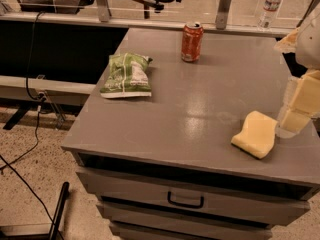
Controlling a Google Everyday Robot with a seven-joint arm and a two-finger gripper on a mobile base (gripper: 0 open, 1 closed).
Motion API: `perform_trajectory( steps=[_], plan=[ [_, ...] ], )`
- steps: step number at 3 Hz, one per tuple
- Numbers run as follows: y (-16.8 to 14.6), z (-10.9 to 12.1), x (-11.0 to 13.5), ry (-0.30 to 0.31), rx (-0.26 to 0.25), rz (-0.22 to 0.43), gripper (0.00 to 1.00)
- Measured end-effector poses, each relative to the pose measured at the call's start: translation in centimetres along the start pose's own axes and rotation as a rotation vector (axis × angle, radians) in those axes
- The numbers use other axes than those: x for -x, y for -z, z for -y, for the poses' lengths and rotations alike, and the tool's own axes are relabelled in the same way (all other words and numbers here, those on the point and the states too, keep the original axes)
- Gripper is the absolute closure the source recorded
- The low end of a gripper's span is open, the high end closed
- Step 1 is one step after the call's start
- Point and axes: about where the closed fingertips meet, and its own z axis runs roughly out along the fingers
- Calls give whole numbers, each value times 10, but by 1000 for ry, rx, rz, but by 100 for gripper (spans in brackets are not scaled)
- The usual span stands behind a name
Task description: Move sponge near green jalapeno chip bag
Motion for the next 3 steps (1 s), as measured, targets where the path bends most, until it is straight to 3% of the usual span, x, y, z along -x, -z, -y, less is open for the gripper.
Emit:
perform_trajectory(
  steps=[2, 3],
  plan=[
    [-10, 4, -8, 4, 18, 12, 0],
    [-60, 8, -36, 49, 83, 92, 0]
  ],
)
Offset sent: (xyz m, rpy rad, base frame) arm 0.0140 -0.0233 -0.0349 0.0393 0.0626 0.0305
